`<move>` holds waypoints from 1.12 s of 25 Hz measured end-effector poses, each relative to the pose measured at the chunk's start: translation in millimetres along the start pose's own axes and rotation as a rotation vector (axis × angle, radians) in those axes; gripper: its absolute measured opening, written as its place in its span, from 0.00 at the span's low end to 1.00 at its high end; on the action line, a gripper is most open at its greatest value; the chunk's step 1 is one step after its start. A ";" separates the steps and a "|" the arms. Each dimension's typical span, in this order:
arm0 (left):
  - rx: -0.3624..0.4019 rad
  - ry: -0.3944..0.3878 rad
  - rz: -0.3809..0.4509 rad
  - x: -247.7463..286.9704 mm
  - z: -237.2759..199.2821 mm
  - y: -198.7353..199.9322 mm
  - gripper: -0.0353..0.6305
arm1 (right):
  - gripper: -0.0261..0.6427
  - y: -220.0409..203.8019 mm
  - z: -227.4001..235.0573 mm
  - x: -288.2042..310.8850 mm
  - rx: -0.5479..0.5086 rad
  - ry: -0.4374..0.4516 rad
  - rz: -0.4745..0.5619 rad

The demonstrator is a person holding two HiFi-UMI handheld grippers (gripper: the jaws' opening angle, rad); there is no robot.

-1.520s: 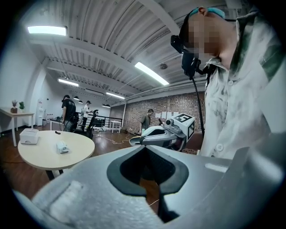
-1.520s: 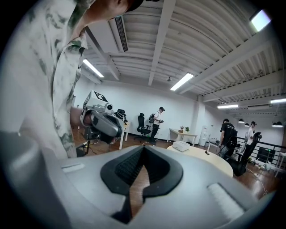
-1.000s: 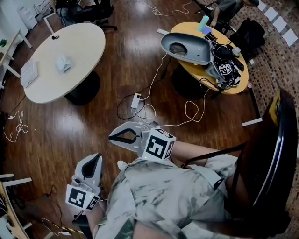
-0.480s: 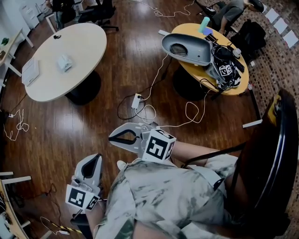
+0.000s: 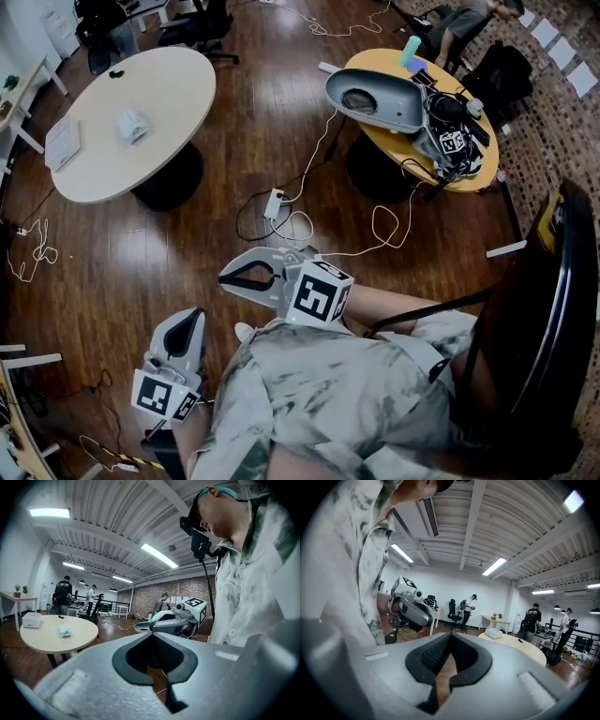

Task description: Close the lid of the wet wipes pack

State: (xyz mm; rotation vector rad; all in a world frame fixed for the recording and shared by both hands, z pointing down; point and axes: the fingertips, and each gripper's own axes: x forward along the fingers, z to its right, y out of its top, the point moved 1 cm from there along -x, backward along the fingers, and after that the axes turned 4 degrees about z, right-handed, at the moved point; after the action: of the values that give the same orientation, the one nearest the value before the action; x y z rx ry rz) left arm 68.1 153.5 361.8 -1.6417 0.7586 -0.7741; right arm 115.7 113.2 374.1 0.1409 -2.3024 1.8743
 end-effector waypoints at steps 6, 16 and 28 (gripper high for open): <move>0.003 0.004 -0.003 -4.4 1.7 -0.7 0.05 | 0.04 5.7 -4.4 1.1 0.012 0.002 -0.001; 0.006 0.012 -0.003 -11.0 2.2 -1.5 0.05 | 0.04 3.0 -10.4 4.3 -0.009 0.013 0.002; -0.010 0.014 0.012 -28.8 -18.2 -4.3 0.05 | 0.04 4.9 -12.6 28.3 -0.009 0.013 -0.031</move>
State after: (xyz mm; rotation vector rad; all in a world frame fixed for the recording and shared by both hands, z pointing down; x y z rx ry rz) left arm 37.0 167.4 366.2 -1.6406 0.7832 -0.7748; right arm 87.9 127.4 377.2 0.1624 -2.2863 1.8445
